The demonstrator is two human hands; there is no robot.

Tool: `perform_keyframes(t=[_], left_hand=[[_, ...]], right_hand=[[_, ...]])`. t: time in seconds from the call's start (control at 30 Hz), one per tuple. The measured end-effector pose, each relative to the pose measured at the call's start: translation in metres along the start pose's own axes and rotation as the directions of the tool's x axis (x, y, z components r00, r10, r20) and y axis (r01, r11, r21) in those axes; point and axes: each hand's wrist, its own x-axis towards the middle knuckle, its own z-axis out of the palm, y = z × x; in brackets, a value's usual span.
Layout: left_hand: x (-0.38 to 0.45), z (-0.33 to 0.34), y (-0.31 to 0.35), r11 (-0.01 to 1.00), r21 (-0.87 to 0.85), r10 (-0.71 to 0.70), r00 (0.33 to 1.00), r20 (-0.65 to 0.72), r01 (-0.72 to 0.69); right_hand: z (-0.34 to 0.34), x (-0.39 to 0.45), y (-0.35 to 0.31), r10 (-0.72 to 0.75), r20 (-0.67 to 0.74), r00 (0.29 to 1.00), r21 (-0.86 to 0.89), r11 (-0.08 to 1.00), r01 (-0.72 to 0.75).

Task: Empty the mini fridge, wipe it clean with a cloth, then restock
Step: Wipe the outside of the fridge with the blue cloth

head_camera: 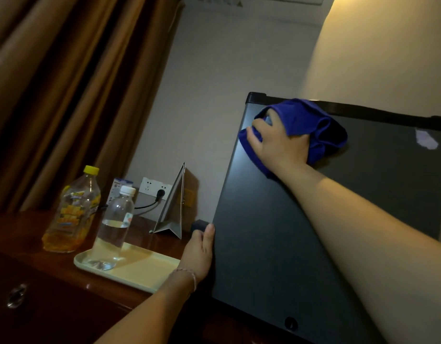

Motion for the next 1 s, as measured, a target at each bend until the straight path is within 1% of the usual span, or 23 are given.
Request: perform_keyframes(t=[0.07, 0.2, 0.3, 0.4, 0.5, 0.57, 0.7, 0.83, 1.0], left_hand=[[0.000, 0.001, 0.000, 1.000, 0.005, 0.012, 1.000, -0.010, -0.012], [-0.001, 0.001, 0.002, 1.000, 0.007, 0.017, 1.000, -0.014, -0.017], [-0.002, 0.000, 0.001, 1.000, -0.010, 0.000, 1.000, 0.007, 0.000], [-0.001, 0.000, 0.001, 0.999, -0.034, -0.029, 0.999, 0.042, 0.030], [0.001, 0.002, -0.001, 0.994, -0.094, -0.055, 0.995, 0.079, 0.062], [0.001, 0.003, -0.002, 0.990, -0.127, -0.050, 0.994, 0.097, 0.062], [-0.004, 0.007, -0.009, 0.972, -0.204, -0.101, 0.991, 0.088, 0.117], [-0.005, 0.007, -0.012, 0.955, -0.234, -0.167, 0.982, 0.091, 0.184], [0.001, 0.002, -0.018, 0.946, -0.236, -0.190, 0.969, 0.160, 0.224]], right_hand=[[0.002, 0.009, -0.001, 0.024, -0.009, 1.000, 0.003, 1.000, -0.024], [0.003, 0.014, -0.003, 0.002, -0.011, 1.000, -0.009, 1.000, -0.002], [0.003, 0.012, -0.006, 0.023, -0.024, 0.999, -0.049, 0.999, -0.024], [0.002, 0.007, -0.014, 0.027, -0.006, 1.000, -0.068, 0.997, -0.027], [0.001, -0.001, -0.025, -0.012, 0.054, 0.998, -0.068, 0.998, 0.016], [0.004, -0.008, -0.031, -0.036, 0.069, 0.997, -0.066, 0.997, 0.041], [0.013, -0.032, -0.044, -0.134, 0.083, 0.988, -0.064, 0.988, 0.139], [0.015, -0.068, -0.059, -0.197, 0.129, 0.972, -0.055, 0.977, 0.205], [0.014, -0.110, -0.076, -0.231, 0.212, 0.950, -0.102, 0.961, 0.257]])
